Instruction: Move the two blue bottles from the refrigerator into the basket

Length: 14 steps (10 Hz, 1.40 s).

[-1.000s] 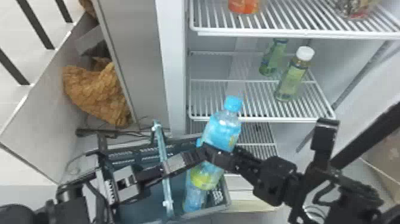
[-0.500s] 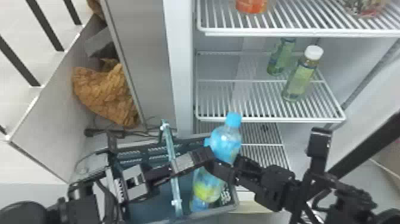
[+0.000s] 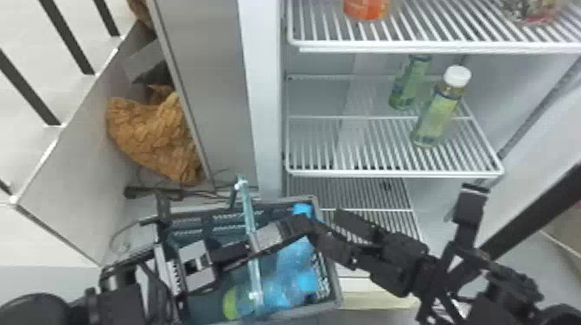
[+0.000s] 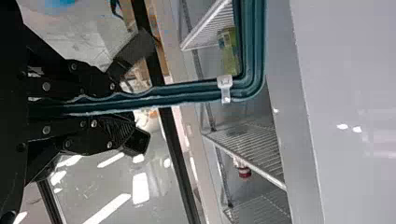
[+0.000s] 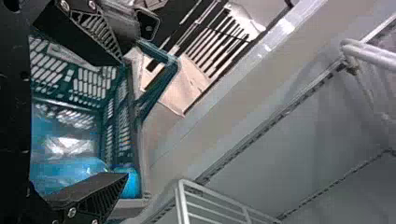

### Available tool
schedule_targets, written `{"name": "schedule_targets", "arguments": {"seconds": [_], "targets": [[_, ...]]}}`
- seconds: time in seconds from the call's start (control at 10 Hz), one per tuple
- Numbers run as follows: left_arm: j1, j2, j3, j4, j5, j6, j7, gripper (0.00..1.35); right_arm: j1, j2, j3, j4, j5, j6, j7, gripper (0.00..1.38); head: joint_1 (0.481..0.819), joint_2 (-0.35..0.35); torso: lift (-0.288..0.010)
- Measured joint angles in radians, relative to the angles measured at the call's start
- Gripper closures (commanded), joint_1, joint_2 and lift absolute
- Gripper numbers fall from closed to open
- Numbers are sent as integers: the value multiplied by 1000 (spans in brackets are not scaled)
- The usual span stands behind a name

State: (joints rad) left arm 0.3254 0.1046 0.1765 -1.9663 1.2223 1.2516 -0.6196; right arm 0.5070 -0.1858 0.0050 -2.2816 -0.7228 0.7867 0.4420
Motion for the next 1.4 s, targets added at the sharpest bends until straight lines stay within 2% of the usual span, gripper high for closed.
{"name": "schedule_targets", "arguments": {"seconds": [0.1,0.3,0.6,0.9,1.4], "targets": [[0,0,-1,0,0,0,0,1202,10,6,-21,-2,-1,-24,3,119,695,-25,-220],[-1,0,-3,0,0,0,1,1202,57,21,-75,-5,9,-105,24,117,695,-84,-220],[5,1,-1,1,5,-3,3,1202,159,43,-145,33,69,-339,68,121,695,-179,-220],[15,0,-1,0,10,-5,7,1202,253,53,-181,64,149,-526,77,116,695,-269,-220],[44,-9,14,1,19,-11,11,1202,367,62,-204,10,294,-693,55,119,695,-314,-220]]}}
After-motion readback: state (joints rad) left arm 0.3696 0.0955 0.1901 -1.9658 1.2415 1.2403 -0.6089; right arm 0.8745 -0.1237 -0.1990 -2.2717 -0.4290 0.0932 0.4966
